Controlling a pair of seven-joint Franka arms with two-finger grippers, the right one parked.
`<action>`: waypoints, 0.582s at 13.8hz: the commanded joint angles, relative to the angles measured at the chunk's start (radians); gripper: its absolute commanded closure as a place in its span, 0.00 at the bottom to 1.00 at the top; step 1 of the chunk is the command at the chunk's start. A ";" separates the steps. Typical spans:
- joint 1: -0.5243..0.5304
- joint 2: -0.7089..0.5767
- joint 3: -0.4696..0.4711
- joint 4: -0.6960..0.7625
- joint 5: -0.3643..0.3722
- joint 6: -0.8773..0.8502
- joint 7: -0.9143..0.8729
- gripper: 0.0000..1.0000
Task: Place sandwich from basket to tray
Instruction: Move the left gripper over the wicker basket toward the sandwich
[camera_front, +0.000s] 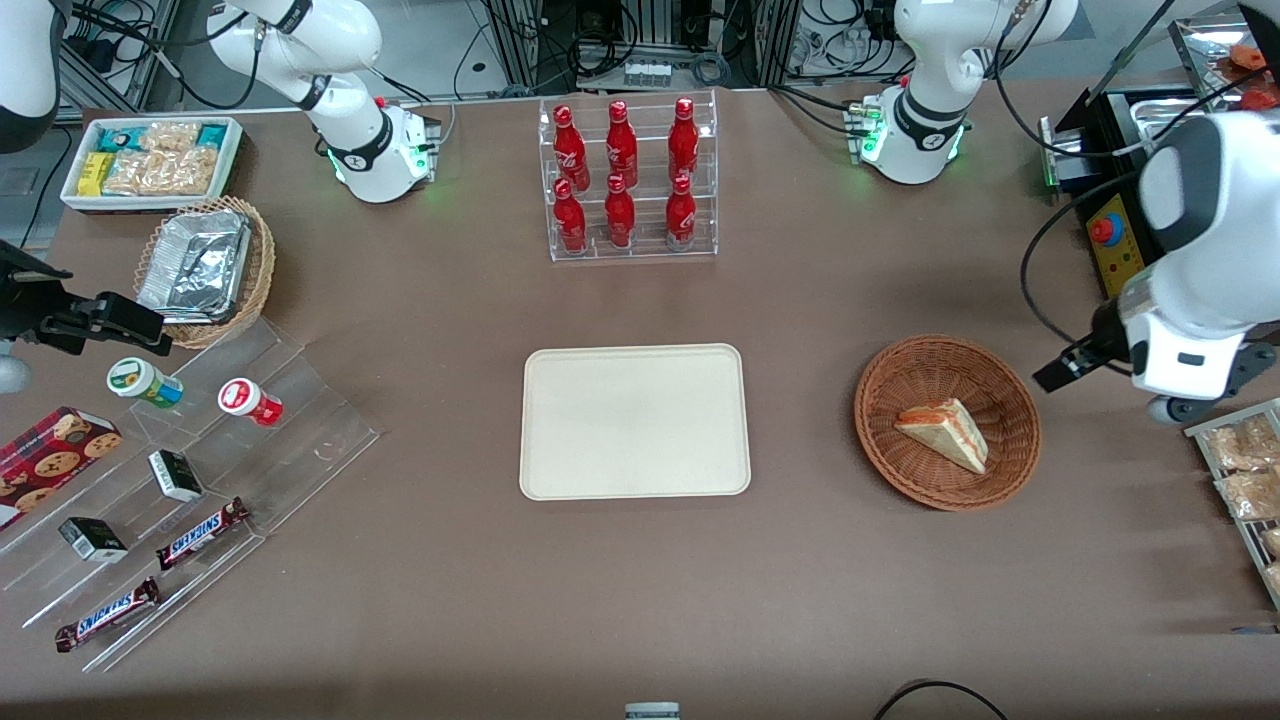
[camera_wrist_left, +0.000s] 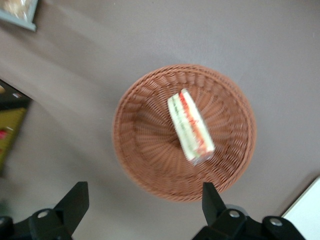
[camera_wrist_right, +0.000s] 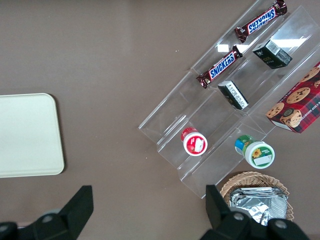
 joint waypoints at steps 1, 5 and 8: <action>-0.019 -0.050 -0.002 -0.139 -0.037 0.157 -0.116 0.00; -0.051 -0.038 -0.013 -0.297 -0.075 0.456 -0.275 0.00; -0.062 0.000 -0.013 -0.335 -0.075 0.524 -0.317 0.00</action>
